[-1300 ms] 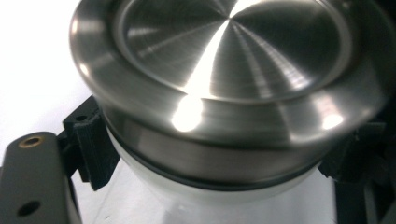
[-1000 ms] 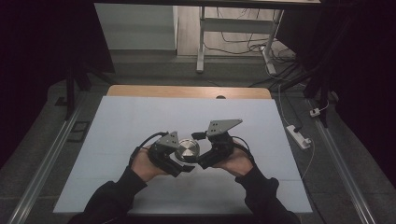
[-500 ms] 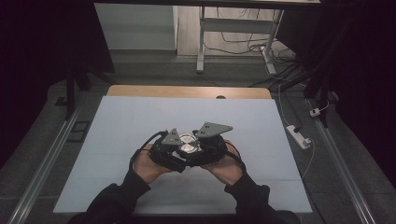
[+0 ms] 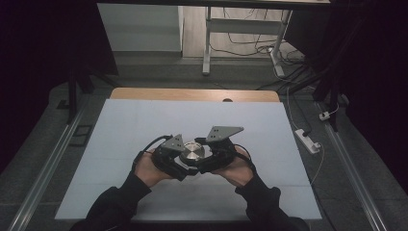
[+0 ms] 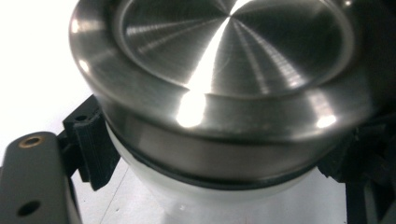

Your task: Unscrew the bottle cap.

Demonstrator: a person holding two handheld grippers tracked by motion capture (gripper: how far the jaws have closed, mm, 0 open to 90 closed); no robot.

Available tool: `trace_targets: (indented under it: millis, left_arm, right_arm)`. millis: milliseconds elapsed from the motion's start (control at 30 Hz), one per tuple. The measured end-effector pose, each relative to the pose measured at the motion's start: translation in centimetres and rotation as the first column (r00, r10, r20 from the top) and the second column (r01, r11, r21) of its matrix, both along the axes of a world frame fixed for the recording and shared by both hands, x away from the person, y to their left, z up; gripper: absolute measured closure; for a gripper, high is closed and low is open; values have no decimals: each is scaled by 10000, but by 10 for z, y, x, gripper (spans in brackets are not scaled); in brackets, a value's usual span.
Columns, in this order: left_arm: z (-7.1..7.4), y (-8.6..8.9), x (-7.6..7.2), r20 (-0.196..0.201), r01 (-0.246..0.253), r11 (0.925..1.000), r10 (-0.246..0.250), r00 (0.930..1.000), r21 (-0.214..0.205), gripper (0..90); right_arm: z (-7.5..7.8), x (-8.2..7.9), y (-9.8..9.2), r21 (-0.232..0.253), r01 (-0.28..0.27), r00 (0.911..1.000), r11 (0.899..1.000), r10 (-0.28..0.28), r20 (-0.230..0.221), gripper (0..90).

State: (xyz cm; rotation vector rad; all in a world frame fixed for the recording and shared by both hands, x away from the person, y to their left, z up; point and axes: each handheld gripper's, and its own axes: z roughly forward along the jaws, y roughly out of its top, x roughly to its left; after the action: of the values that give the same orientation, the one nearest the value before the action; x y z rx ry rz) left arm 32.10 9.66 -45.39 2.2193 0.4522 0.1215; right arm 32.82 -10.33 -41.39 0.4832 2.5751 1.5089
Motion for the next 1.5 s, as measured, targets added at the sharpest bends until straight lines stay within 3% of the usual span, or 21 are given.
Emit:
trace_targets:
  millis: [200, 400, 433, 500, 533, 567, 600, 667, 733, 767, 833, 900, 1100, 1133, 1267, 1300, 1367, 1400, 1433, 1467, 1500]
  left_arm:
    - [2, 4, 1, -37, 604, 9980, -605, 9982, -197, 153]
    - [3, 7, 0, -102, 1527, 9866, -1535, 9881, -568, 153]
    - [3, 8, -1, -71, 1899, 9794, -1908, 9816, -687, 153]
    - [3, 8, -2, -72, 2007, 9771, -2017, 9794, -702, 153]
    - [3, 7, -2, -101, 1997, 9774, -2009, 9796, -687, 153]
    - [3, 5, -3, -58, 1885, 9804, -1891, 9819, -577, 153]
    - [3, 2, -3, 34, 1467, 9885, -1467, 9892, -364, 153]
    - [4, 0, -4, 123, 837, 9963, -835, 9964, -179, 153]
    - [5, -1, -4, 210, 517, 9986, -516, 9984, -76, 153]
    - [6, -1, -4, 329, -127, 9999, 126, 9994, 36, 153]
    - [7, -1, -3, 382, -654, 9979, 655, 9971, -22, 153]
    - [8, -2, -4, 502, -1207, 9926, 1201, 9915, 95, 153]
    - [9, -7, -6, 572, -1864, 9823, 1850, 9811, 197, 153]
    - [9, -8, -7, 572, -1824, 9830, 1809, 9818, 228, 153]
    - [10, -4, -5, 350, -1512, 9885, 1508, 9879, 85, 153]
    - [10, -1, -3, 190, -1007, 9947, 1011, 9947, -192, 153]
    - [10, 1, -3, 81, -724, 9969, 726, 9973, -303, 153]
    - [10, 4, -2, -103, -139, 9985, 134, 9999, -531, 153]
    - [10, 4, -2, -103, -139, 9985, 134, 9999, -531, 153]
    - [10, 5, -1, -148, 215, 9980, -224, 9996, -586, 153]
    - [9, 5, -1, -327, 788, 9933, -818, 9961, -848, 153]
  right_arm:
    - [1, 1, -3, 284, -606, 9981, 9978, 604, 102, 202]
    - [3, 0, -6, 476, -1397, 9901, 9890, 1388, 223, 202]
    - [2, 1, -8, 638, -1901, 9817, 9797, 1890, 217, 202]
    - [2, 2, -9, 715, -2154, 9765, 9739, 2148, 152, 202]
    - [0, 5, -12, 881, -2464, 9688, 9652, 2479, -59, 200]
    - [0, 7, -13, 838, -2451, 9688, 9659, 2472, -154, 199]
    - [0, 7, -14, 723, -2304, 9724, 9704, 2324, -209, 193]
    - [3, 8, -15, 787, -1776, 9831, 9810, 1805, -312, 158]
    - [8, 10, -18, 1031, -1170, 9912, 9878, 1225, -492, 130]
    - [11, 10, -20, 1047, -720, 9957, 9919, 777, -511, 130]
    - [14, 8, -20, 758, 200, 9994, 9969, -179, -282, 126]
    - [15, 5, -17, 605, 772, 9970, 9952, -767, -99, 126]
    - [9, -5, 1, 190, 1460, 9887, 9891, -1466, 327, 137]
    - [6, -9, 6, -70, 1729, 9831, 9849, -1722, 618, 172]
    - [6, -11, 6, 78, 1553, 9850, 9878, -1554, 748, 199]
    - [7, -11, 5, 127, 1353, 9881, 9907, -1358, 725, 200]
    - [8, -10, 3, 164, 1107, 9922, 9937, -1114, 552, 200]
    - [8, -6, 0, 319, 513, 9982, 9982, -523, 299, 200]
    - [8, -4, -2, 418, 101, 9998, 9991, -109, 193, 200]
    - [8, -4, -2, 418, 101, 9998, 9991, -109, 193, 200]
    - [8, 1, -8, 671, -730, 9972, 9951, 738, -94, 200]
